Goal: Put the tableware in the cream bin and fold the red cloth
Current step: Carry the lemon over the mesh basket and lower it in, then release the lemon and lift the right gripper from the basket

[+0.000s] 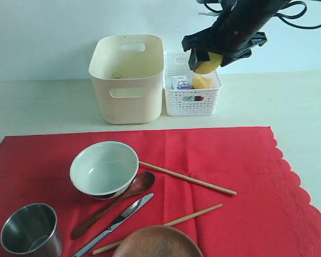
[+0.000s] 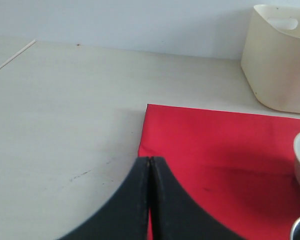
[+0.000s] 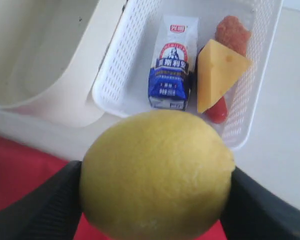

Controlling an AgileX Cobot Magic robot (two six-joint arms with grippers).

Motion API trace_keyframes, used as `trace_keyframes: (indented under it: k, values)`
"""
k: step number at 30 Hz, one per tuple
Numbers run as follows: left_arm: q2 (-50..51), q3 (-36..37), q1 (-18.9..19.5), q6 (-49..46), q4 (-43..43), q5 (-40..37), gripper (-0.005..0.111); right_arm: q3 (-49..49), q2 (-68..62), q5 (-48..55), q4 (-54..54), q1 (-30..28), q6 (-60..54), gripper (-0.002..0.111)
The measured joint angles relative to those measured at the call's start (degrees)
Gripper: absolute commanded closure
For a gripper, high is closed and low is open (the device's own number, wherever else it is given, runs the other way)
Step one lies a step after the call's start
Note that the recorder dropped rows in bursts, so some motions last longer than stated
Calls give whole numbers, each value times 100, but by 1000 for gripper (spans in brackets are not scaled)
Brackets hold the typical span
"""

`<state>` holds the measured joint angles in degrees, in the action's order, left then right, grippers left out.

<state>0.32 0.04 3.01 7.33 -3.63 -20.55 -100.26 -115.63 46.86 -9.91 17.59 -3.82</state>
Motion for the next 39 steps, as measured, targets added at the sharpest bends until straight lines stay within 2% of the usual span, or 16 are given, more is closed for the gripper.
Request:
trace_keyframes:
  k: [10,12,15,23,26,33,39]
  values:
    - [0,0,0,0,0,0,106,-1236,-1328,-388,-18,-11,-615,108]
    - [0,0,0,0,0,0,106,-1436,-1565,-388,-27,-11,-720,105]
    - [0,0,0,0,0,0,106,-1617,-1842,-376,-27,-11,-817,91]
    - [0,0,0,0,0,0,106,-1657,-2062,-480,113,-11,-932,29]
    - [0,0,0,0,0,0,106,-1657,-2041,-545,365,-11,-830,18]
    - [0,0,0,0,0,0,106,-1678,-1817,-761,1265,-11,-76,15]
    - [0,0,0,0,0,0,106,-1703,-1560,-685,1558,-11,255,15]
